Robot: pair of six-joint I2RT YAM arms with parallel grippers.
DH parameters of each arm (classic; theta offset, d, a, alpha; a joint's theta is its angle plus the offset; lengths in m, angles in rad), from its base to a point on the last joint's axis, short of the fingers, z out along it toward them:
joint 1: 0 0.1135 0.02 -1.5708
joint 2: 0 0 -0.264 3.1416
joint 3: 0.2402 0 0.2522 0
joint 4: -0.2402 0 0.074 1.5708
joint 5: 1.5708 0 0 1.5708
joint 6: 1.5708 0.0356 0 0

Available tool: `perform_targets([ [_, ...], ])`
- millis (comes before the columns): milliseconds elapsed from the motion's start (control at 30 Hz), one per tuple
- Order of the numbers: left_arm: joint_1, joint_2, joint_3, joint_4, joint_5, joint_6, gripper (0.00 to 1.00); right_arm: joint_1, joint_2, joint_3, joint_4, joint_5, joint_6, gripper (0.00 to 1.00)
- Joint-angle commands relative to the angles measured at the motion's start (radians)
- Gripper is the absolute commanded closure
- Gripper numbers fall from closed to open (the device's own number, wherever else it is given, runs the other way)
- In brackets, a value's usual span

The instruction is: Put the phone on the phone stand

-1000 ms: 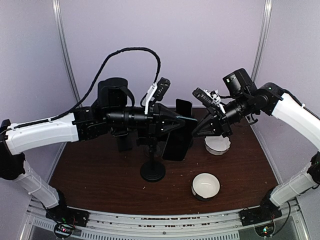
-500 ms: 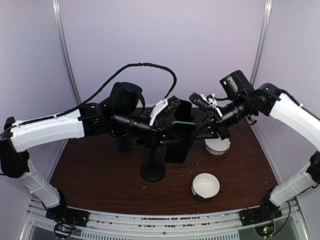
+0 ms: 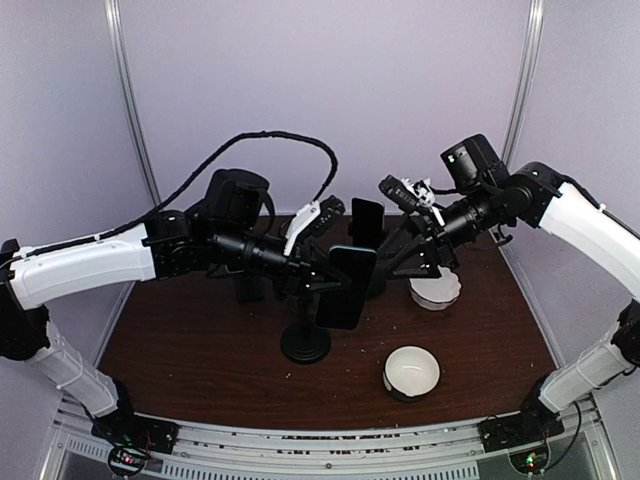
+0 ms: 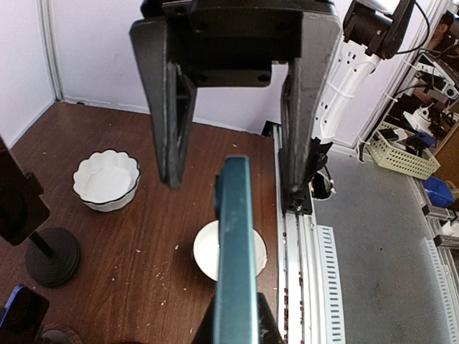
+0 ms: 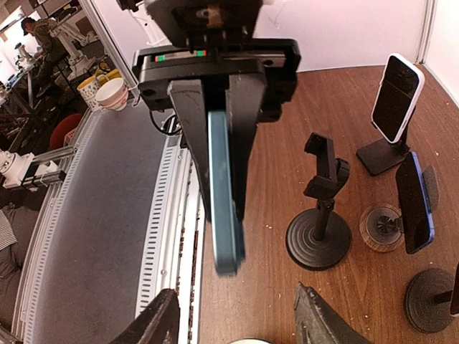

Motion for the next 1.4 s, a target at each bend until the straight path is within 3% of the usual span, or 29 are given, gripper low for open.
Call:
perform_targets([
  [0,0.074,-0.154,-0.089,0.155,-0.013,-0.049,1.0,-0.024,-0.012,-0.03,0.083,0.007,0.034,0.44],
  [200,0.135,-0.302,-0.199,0.189,-0.06,-0.067,1.0,0.011,0.052,-0.085,0.265,0.148,0.167,0.39],
  [567,0.147,-0.542,-0.358,0.202,-0.303,-0.073,1.0,0.124,0.329,0.133,0.173,0.214,0.285,0.35],
  [700,0.146,-0.607,-0.398,0.203,-0.37,-0.074,1.0,0.145,0.382,0.174,0.18,0.276,0.344,0.35],
  [1000,0.147,-0.652,-0.443,0.205,-0.41,-0.07,1.0,0.171,0.423,0.215,0.154,0.258,0.337,0.35],
  [1367,0.147,-0.655,-0.457,0.214,-0.409,-0.079,1.0,0.175,0.455,0.236,0.157,0.245,0.343,0.51],
])
